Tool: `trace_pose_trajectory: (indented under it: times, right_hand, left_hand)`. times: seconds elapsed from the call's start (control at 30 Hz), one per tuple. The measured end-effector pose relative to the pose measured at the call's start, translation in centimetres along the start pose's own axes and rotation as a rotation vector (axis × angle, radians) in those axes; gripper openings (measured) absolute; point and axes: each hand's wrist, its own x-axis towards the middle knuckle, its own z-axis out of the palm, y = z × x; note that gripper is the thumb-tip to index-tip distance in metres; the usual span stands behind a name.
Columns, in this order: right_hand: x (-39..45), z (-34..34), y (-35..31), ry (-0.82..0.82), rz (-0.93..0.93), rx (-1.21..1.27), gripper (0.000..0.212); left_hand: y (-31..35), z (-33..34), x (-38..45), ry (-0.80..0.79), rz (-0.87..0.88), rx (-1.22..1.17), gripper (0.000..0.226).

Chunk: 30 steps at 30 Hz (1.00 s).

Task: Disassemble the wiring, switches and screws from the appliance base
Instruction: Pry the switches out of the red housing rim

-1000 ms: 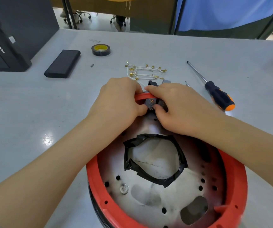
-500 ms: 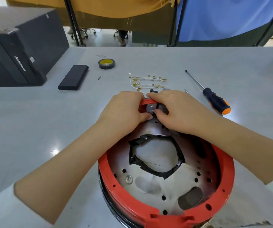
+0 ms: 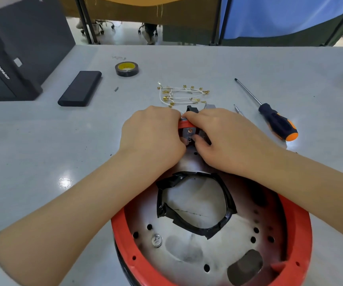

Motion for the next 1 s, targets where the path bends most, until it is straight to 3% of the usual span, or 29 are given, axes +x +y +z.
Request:
trace_pose_trajectory:
  times: [0.3,0.53,0.77,1.0]
  right_hand:
    - [0.0,-0.2,-0.2,0.011,0.001,0.002,0.022]
    - [0.0,-0.5,0.0,-0.002,-0.001,0.048,0.029]
    - [0.0,-0.1,0.0,0.009,-0.012,-0.013,0.02]
    - [0.2,0.0,-0.1,0.003,-0.009,-0.05,0.026]
  left_hand:
    - [0.1,-0.2,-0.2,0.0,0.002,0.015,0.013]
    - [-0.8,-0.3,-0.1,-0.078,-0.006,-0.114,0.02]
    - [0.1,-0.4,0.3,-0.065,-0.036,-0.03,0.016]
    - [0.5,-0.7,0.4,-0.057,-0.007,0.064,0.008]
